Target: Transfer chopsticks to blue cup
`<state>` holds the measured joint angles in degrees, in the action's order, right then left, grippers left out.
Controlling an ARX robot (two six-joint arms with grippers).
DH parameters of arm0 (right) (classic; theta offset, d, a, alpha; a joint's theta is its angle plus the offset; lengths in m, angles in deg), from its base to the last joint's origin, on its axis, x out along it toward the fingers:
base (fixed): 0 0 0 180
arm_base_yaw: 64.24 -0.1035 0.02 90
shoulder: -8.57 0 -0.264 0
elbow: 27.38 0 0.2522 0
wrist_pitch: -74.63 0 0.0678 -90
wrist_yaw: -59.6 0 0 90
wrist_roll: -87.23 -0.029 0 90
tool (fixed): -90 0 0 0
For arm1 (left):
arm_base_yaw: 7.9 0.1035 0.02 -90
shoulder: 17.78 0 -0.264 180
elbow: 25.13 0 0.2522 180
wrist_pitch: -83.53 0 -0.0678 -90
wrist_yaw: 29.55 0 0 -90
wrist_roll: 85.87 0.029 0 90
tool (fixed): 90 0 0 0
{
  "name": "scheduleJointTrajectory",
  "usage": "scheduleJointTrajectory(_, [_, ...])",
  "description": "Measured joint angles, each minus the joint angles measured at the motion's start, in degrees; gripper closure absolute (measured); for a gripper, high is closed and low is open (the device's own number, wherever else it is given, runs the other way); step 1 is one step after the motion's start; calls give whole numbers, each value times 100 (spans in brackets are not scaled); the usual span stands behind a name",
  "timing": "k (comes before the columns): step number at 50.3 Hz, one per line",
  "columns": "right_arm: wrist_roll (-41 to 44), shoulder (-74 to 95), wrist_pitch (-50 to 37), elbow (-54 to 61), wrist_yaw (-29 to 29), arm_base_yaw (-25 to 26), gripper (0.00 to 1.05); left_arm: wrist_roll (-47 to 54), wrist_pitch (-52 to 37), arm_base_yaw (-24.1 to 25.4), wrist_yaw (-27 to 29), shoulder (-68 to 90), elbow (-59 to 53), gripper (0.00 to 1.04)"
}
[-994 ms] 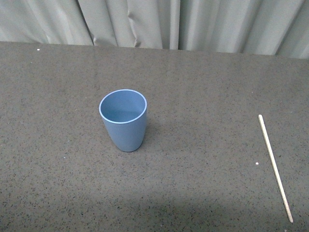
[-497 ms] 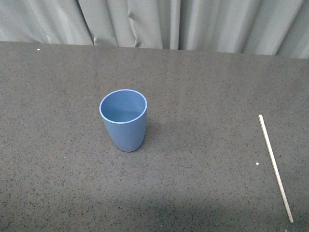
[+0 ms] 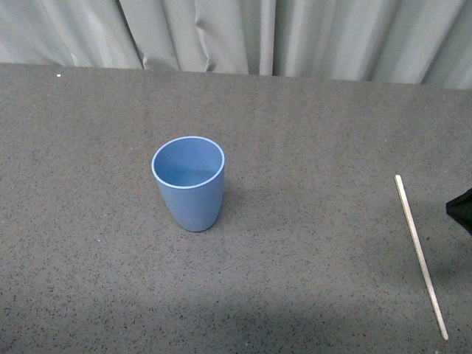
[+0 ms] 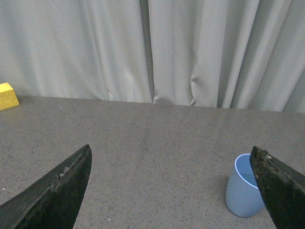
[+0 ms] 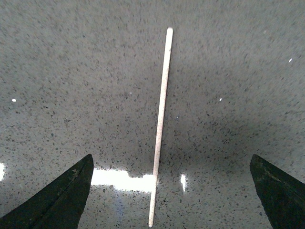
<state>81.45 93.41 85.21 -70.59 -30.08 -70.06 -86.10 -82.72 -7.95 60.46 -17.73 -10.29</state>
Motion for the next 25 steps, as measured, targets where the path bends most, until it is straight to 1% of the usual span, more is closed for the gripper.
scheduleJointTrajectory(10, [-122, 1075, 310, -610, -94, 44, 9, 0, 0, 0, 0, 0, 0, 7])
scheduleJointTrajectory(25, [-284, 2103, 470, -1167, -138, 55, 9, 0, 0, 0, 0, 0, 0, 7])
